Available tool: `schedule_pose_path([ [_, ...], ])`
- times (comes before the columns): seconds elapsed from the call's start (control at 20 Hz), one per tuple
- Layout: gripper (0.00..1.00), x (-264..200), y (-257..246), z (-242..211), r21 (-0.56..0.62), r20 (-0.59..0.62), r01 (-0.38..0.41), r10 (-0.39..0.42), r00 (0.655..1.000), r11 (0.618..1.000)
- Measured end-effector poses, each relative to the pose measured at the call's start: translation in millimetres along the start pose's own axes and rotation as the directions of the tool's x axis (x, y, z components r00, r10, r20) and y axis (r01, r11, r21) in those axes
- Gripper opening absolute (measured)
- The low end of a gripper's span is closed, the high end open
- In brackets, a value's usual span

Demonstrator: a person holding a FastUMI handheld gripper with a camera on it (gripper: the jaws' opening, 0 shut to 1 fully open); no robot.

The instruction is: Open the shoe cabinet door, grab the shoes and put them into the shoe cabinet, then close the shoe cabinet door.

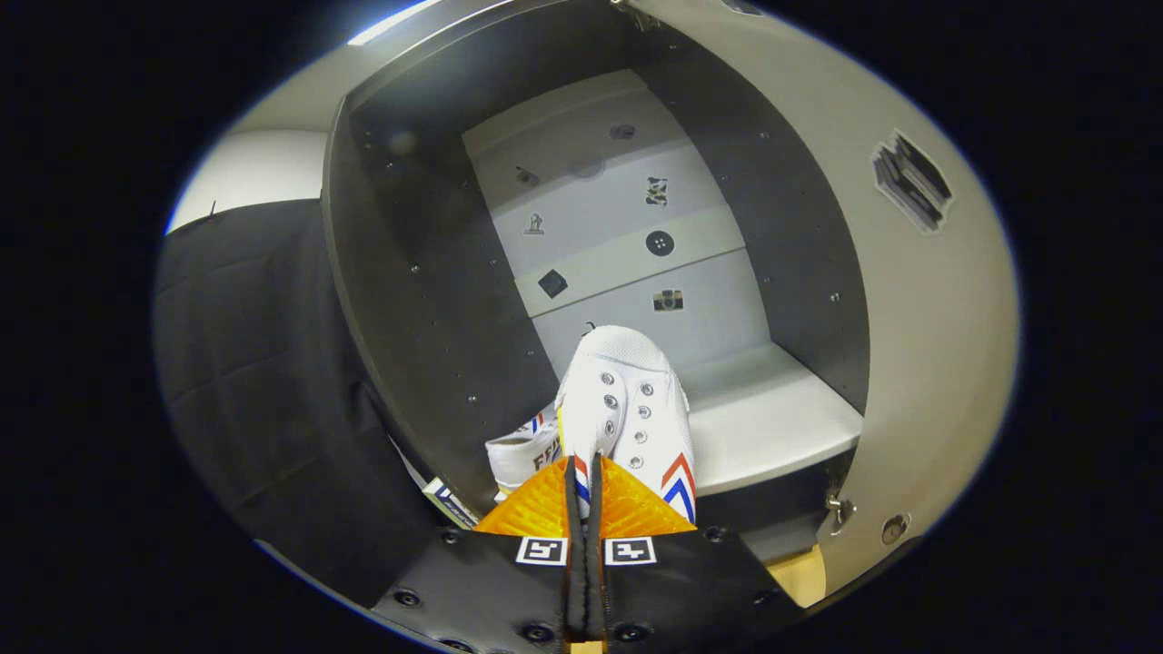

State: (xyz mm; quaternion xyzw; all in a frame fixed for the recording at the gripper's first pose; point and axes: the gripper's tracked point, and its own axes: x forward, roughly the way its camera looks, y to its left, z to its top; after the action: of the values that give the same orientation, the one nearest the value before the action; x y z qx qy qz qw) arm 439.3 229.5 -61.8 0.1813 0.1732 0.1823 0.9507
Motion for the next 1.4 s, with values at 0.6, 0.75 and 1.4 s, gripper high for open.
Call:
schedule_pose_path([
  [0.6,0.01,94.7,-35.3,23.3,0.013,-0.001,0.077,-0.077,0.997,0.997],
  [0.75,0.01,109.2,-35.4,26.3,0.021,-0.004,0.069,-0.069,0.998,0.997],
  [1.4,0.18,135.5,-28.0,16.6,0.034,-0.024,0.046,-0.046,0.999,0.998],
])
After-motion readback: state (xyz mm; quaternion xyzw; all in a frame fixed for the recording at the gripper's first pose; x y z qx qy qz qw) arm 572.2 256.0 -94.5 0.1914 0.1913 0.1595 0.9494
